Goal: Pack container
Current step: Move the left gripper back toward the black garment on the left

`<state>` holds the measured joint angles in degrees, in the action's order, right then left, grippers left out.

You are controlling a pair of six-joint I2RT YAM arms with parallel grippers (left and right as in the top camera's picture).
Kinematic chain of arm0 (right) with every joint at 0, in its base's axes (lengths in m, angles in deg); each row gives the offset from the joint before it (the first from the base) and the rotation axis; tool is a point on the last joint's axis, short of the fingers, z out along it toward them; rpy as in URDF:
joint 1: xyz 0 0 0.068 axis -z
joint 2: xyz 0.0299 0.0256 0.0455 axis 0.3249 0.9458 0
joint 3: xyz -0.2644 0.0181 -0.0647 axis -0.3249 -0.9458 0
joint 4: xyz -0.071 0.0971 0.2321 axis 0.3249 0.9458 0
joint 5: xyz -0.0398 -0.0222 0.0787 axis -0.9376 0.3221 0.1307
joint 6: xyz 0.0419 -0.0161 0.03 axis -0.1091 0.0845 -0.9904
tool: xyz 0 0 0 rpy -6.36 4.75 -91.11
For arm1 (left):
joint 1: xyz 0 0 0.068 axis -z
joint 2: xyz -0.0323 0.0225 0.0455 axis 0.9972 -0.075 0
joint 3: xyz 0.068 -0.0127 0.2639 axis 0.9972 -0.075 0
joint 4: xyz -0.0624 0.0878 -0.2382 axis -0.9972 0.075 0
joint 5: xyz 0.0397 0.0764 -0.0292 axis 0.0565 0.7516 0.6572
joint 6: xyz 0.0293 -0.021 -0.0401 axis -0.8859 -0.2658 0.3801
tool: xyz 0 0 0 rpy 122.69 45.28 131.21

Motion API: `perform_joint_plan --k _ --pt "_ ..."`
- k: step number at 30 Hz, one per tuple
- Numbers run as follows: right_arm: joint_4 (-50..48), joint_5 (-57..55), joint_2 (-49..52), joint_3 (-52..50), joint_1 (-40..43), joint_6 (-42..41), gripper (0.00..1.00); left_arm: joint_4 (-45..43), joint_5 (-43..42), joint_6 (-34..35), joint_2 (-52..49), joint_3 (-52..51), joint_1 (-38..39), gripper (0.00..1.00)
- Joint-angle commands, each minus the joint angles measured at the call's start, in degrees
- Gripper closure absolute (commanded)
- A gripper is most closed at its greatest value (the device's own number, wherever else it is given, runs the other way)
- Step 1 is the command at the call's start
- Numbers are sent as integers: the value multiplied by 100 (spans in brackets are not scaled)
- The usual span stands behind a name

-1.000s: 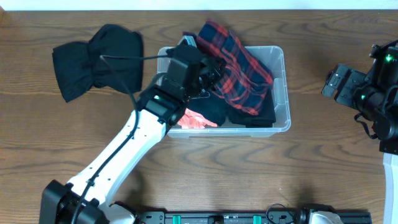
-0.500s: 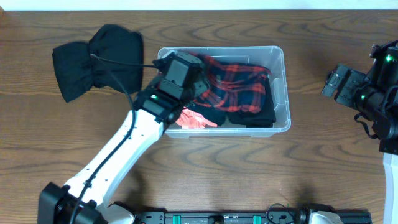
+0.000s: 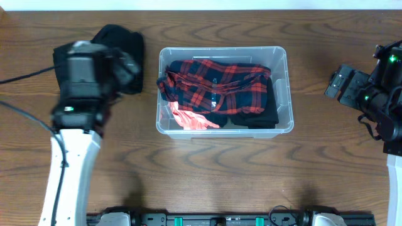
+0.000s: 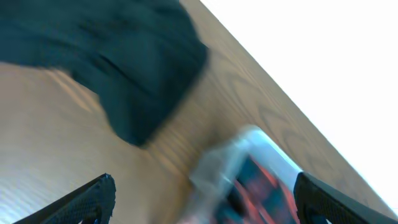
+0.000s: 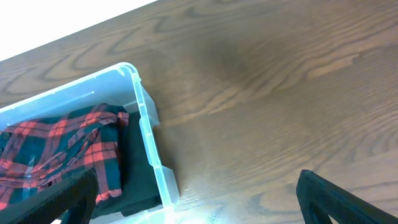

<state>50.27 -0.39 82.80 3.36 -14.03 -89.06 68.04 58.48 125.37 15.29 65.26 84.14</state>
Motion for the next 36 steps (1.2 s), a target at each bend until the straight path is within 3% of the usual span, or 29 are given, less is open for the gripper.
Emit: perform_joint_plan --k 1,3,7,9,12,15,17,19,24,29,36 --pt "7 -4 2 42 31 24 1 -44 -1163 -647 -273 42 -1019 8" --pt "7 -7 2 42 31 24 1 -278 -2391 -1119 -507 42 -1526 10" --pt "7 -7 2 42 31 24 1 -765 -4666 -1567 -824 42 -1766 34" --pt "7 -4 2 42 31 24 1 -857 -5045 -1829 -841 44 -1576 43" --pt "7 -7 2 42 31 24 1 -820 -5031 -2599 -774 46 -1012 48" --pt "7 -7 2 42 31 24 1 -564 -4210 -3021 -754 46 -179 49" --pt "7 -7 2 42 31 24 1 -260 -2970 -3169 -787 46 444 49" --pt "7 -7 2 42 31 24 1 -50 -1458 -3165 -909 46 1113 49" --pt "7 -7 2 42 31 24 1 -146 232 -2922 -1458 44 2041 49" --pt "7 -7 2 42 31 24 1 -297 940 -2505 -2253 44 2142 50" --pt "7 -4 2 42 31 24 1 -365 369 -2505 -3134 46 2149 51"
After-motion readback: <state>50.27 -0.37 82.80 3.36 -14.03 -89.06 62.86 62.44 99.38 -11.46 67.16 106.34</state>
